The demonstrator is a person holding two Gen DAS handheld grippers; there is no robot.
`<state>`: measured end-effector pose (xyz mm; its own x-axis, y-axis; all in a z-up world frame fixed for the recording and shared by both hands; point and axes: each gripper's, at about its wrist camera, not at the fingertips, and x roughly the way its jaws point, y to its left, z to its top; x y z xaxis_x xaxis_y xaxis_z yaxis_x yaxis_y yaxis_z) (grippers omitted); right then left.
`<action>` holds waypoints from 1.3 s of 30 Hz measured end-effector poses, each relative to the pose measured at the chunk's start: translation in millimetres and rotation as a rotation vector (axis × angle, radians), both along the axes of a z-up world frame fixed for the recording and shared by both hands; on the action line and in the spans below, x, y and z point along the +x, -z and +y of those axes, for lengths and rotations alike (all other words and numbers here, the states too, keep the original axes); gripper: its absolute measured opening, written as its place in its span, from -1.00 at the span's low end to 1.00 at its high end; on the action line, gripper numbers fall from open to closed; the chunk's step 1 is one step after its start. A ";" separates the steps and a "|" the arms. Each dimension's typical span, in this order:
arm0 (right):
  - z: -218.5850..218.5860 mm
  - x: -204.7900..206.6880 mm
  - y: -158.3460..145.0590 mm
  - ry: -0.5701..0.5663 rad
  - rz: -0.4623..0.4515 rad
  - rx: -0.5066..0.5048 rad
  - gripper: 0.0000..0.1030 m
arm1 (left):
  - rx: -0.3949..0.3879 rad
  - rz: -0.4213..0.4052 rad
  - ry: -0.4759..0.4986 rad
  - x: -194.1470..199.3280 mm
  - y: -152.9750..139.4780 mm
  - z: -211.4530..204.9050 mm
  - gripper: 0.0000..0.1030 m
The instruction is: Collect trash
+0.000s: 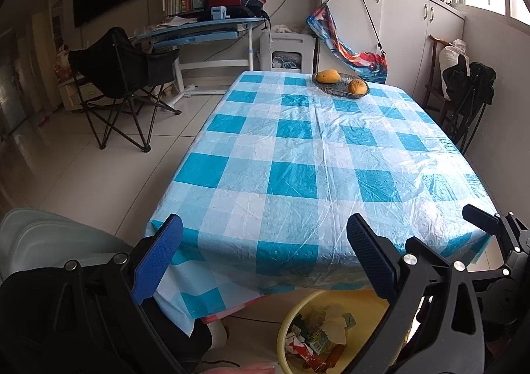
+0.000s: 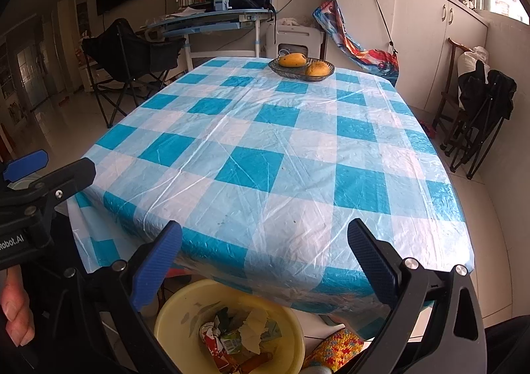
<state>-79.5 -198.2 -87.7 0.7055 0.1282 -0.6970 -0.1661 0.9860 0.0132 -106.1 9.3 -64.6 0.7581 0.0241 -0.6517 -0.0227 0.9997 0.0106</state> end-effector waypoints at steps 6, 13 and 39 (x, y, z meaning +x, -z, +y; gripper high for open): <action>1.0 -5.9 -2.7 0.010 0.007 -0.028 0.86 | -0.006 -0.014 0.007 -8.2 -3.5 2.1 0.85; 2.8 -8.4 -7.8 0.053 -0.020 -0.107 0.86 | 0.020 -0.012 0.018 -10.3 -2.6 0.1 0.85; -8.4 2.9 -18.1 0.112 -0.042 -0.089 0.86 | -0.034 -0.053 0.067 3.8 8.6 -13.4 0.86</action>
<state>-76.6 -206.6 -69.6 0.7408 -0.0138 -0.6715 -0.0539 0.9953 -0.0799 -102.3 -4.1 -73.2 0.7905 -0.0491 -0.6105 0.0444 0.9988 -0.0227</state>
